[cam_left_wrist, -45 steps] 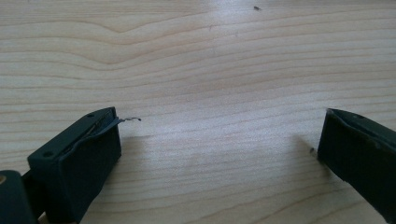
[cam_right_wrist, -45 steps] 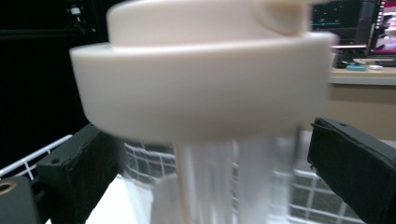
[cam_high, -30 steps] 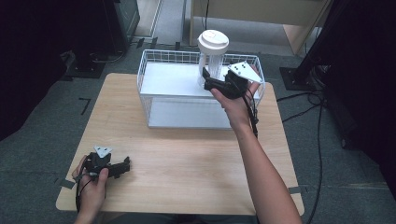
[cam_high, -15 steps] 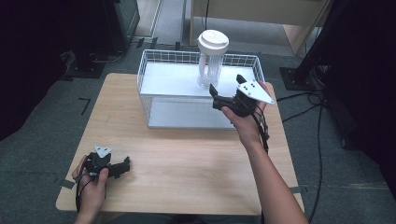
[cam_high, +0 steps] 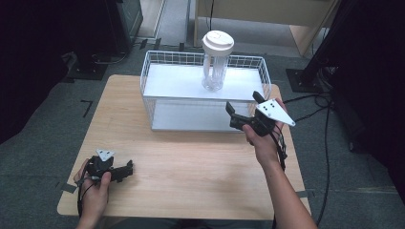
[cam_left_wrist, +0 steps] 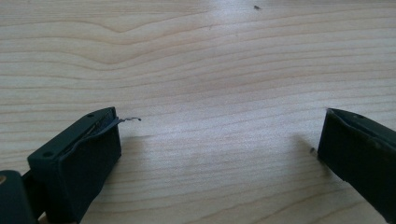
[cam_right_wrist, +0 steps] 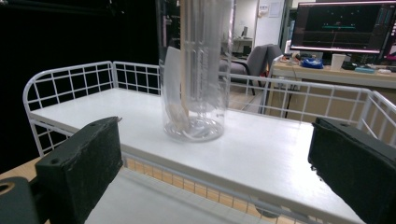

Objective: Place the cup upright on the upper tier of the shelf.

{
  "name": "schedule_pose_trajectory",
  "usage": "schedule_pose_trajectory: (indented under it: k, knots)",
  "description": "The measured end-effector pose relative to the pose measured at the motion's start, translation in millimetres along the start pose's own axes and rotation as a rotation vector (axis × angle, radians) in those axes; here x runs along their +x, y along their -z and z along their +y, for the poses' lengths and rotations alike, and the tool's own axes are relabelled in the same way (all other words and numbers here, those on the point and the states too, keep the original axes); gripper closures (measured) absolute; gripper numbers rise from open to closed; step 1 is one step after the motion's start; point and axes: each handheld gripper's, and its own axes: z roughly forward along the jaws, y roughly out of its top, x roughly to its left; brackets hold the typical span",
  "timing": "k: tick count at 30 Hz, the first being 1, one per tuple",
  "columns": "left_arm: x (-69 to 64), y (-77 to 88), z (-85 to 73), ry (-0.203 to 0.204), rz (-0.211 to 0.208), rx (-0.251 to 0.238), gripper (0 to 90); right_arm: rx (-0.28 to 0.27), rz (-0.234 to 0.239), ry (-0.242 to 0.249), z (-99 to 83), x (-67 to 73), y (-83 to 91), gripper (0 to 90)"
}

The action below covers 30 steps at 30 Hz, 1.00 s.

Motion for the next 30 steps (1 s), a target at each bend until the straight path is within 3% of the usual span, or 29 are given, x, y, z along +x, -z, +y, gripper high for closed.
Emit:
schedule_pose_trajectory:
  k: [13,30]
  knots:
    - [0.0,0.0,0.0,-0.001,0.001,0.000,0.0,0.056,-0.064,-0.024,-25.2,-25.1,25.3,3.1]
    - [0.0,0.1,0.0,-0.001,0.000,0.002,0.0,0.135,-0.171,-0.084,-78.4,-63.1,71.0,3.1]
